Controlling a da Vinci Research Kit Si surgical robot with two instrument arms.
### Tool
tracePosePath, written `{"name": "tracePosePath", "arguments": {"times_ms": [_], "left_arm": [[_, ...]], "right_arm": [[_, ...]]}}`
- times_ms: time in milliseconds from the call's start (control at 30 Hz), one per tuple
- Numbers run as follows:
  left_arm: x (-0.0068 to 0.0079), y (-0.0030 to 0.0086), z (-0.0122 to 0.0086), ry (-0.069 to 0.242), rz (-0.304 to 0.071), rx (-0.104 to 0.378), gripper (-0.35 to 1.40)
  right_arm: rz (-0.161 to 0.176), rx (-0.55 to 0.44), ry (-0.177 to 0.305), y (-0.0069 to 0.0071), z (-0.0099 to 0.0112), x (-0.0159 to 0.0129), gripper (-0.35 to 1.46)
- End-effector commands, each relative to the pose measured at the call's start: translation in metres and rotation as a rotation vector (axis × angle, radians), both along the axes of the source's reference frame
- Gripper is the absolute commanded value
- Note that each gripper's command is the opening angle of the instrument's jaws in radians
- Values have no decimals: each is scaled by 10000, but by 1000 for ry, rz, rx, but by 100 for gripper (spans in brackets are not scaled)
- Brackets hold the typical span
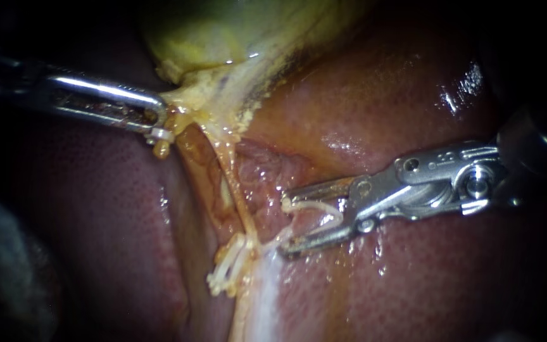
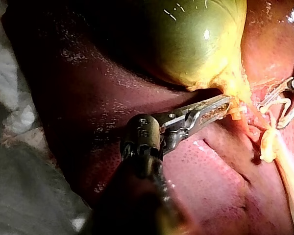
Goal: Clipping first clip right tube
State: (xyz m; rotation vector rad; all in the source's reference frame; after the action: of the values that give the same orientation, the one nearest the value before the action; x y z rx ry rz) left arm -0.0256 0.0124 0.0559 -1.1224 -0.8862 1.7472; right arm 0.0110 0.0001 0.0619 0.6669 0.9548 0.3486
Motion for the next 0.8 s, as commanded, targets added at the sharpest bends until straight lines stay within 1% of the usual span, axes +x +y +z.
{"name": "tracePosePath", "arguments": {"times_ms": [33, 167, 333, 433, 500, 567, 700, 800], "left_arm": [[0, 0, 0, 0, 0, 0, -35], [1, 0, 0, 0, 1, 0, -35], [1, 0, 1, 0, 1, -1, -35], [1, -1, 1, 0, 1, -1, -35], [1, -1, 1, 0, 1, -1, -35], [1, -1, 1, 0, 1, -1, -35], [1, -1, 1, 0, 1, -1, -35], [1, -1, 1, 0, 1, -1, -35]], "right_arm": [[1, 0, 0, 0, -1, 0, 48], [12, 19, -9, -1, -4, 1, 50], [17, 36, -7, -2, -19, 4, 50], [27, 46, 12, 0, -31, 9, 50], [40, 56, 38, 2, -36, 12, 50], [52, 72, 43, 5, -41, 16, 50], [60, 84, 40, 6, -44, 22, 50], [72, 103, 29, 6, -42, 29, 50]]}}
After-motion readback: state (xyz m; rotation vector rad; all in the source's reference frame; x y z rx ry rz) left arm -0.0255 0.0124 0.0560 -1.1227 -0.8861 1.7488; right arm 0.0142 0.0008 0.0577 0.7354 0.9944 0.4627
